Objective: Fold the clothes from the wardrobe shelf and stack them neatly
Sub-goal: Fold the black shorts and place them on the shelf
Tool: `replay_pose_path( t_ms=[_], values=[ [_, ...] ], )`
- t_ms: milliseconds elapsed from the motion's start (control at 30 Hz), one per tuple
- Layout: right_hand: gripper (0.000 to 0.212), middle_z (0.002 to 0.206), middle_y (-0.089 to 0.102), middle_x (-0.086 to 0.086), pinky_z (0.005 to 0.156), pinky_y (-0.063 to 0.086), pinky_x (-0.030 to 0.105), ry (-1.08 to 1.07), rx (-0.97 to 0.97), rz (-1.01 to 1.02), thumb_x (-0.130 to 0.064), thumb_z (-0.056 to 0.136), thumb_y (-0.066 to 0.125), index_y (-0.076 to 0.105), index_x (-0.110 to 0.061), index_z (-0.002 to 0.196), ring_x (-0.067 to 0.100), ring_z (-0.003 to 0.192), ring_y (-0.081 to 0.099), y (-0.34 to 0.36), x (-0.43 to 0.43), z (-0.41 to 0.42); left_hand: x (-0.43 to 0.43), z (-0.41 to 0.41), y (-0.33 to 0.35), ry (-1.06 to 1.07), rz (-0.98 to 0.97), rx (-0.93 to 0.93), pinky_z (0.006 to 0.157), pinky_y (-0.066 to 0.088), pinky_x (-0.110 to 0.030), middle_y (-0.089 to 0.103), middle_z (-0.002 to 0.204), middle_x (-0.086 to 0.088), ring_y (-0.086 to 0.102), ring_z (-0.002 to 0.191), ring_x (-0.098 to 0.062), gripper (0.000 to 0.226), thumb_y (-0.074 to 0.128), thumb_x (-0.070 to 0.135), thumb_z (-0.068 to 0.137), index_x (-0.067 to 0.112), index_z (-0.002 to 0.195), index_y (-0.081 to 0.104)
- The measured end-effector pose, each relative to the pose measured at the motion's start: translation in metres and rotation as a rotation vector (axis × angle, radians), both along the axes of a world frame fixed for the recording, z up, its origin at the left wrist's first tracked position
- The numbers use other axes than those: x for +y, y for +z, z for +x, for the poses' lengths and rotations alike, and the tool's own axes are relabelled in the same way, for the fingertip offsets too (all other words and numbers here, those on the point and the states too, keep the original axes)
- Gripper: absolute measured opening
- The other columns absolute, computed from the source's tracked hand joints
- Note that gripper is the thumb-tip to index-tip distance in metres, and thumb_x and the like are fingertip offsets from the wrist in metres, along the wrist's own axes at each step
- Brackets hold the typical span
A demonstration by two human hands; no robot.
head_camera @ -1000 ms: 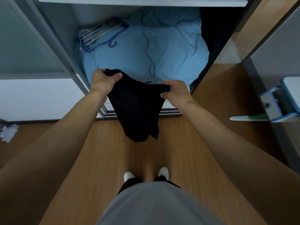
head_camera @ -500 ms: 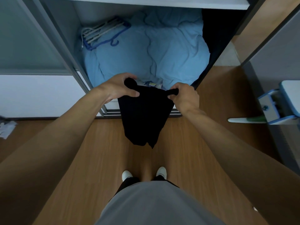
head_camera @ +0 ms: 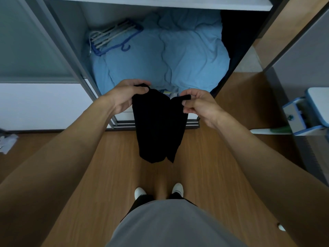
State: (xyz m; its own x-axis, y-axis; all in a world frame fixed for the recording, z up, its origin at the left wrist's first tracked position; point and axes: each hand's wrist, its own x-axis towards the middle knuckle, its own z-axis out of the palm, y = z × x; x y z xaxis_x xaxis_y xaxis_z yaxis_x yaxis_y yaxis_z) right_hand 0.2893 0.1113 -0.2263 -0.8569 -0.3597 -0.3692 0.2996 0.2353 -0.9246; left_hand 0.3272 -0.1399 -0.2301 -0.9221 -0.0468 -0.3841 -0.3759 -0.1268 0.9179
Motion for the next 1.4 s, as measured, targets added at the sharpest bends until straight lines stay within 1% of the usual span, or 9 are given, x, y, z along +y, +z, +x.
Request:
replay_pose_path(
  t_ms=[367,533,700,867,933,1033,1133,1233,1400],
  values=[
    [0.031,0.093,0.067,0.004,0.082,0.056,0.022,-0.017,0.246,0.446,-0.002,0.083,0.076,0.069,-0.013,0.111,0.011,0.086,0.065,-0.015,0.004,-0.003,-0.005,-0.002,0.001,-0.117,-0.209,-0.056,0.082,0.054,-0.016,0.074,0.101,-0.005,0.071,0.092,-0.012,0.034,0.071,-0.01,0.081,0.015,0.104,0.071],
    [0.014,0.086,0.075,0.008,0.079,0.061,0.028,-0.137,0.304,0.365,-0.004,0.094,0.064,0.068,-0.015,0.101,0.013,0.076,0.075,-0.014,0.001,-0.004,-0.006,-0.015,-0.004,-0.221,-0.903,0.07,0.086,0.039,-0.017,0.062,0.111,0.001,0.055,0.101,-0.011,0.031,0.072,0.011,0.089,0.013,0.119,0.069],
    [0.015,0.074,0.071,-0.003,0.065,0.055,0.023,-0.095,0.445,0.534,-0.016,0.097,0.062,0.069,-0.012,0.111,0.008,0.065,0.071,-0.007,0.002,-0.014,-0.006,-0.015,-0.012,-0.117,-1.061,0.134,0.082,0.041,-0.026,0.067,0.114,-0.009,0.06,0.105,-0.026,0.026,0.065,0.022,0.095,0.009,0.117,0.068],
    [0.027,0.105,0.066,0.005,0.073,0.04,0.033,0.035,0.65,0.963,-0.031,0.102,0.051,0.06,-0.014,0.122,0.022,0.096,0.059,0.003,0.006,-0.023,-0.004,-0.018,-0.01,-0.156,-1.263,0.278,0.094,0.041,-0.041,0.057,0.114,-0.018,0.05,0.111,-0.033,0.034,0.058,0.033,0.098,0.005,0.116,0.063],
    [0.027,0.113,0.057,0.005,0.077,0.038,0.031,0.024,0.692,0.923,-0.028,0.103,0.049,0.059,-0.011,0.123,0.023,0.11,0.052,0.005,0.012,-0.027,-0.008,-0.019,-0.009,-0.205,-1.206,0.412,0.098,0.035,-0.031,0.052,0.114,-0.014,0.046,0.114,-0.03,0.029,0.06,0.028,0.098,0.003,0.112,0.064],
    [0.023,0.117,0.045,0.001,0.087,0.033,0.005,0.003,0.681,0.561,-0.018,0.103,0.052,0.059,-0.005,0.12,0.015,0.117,0.044,0.011,0.022,-0.031,-0.015,-0.012,-0.001,-0.092,-0.591,0.44,0.09,0.04,-0.012,0.06,0.11,-0.002,0.056,0.106,-0.017,0.022,0.07,0.027,0.09,0.013,0.106,0.065],
    [0.012,0.096,0.059,-0.004,0.074,0.039,0.002,0.029,0.568,0.251,-0.015,0.102,0.052,0.061,-0.01,0.108,-0.007,0.084,0.053,0.023,0.023,-0.029,-0.014,-0.006,-0.005,-0.008,-0.054,0.351,0.095,0.051,-0.025,0.066,0.119,-0.006,0.064,0.109,-0.017,0.036,0.079,0.026,0.078,0.023,0.109,0.062],
    [0.011,0.083,0.059,-0.006,0.067,0.041,0.008,0.074,0.539,0.216,-0.017,0.102,0.053,0.062,-0.011,0.105,-0.007,0.067,0.051,0.027,0.018,-0.028,0.003,-0.004,-0.018,-0.127,-0.158,0.134,0.096,0.051,-0.024,0.069,0.119,0.004,0.064,0.116,-0.016,0.058,0.09,0.031,0.068,0.033,0.119,0.061],
    [0.014,0.093,0.074,-0.001,0.075,0.053,0.023,-0.003,0.374,-0.069,-0.025,0.098,0.061,0.072,-0.018,0.103,0.009,0.085,0.069,0.043,0.032,-0.031,0.022,-0.015,-0.014,-0.036,-0.131,0.185,0.105,0.047,-0.031,0.069,0.123,0.004,0.065,0.115,-0.013,0.046,0.072,0.036,0.089,0.023,0.132,0.059]
  ],
)
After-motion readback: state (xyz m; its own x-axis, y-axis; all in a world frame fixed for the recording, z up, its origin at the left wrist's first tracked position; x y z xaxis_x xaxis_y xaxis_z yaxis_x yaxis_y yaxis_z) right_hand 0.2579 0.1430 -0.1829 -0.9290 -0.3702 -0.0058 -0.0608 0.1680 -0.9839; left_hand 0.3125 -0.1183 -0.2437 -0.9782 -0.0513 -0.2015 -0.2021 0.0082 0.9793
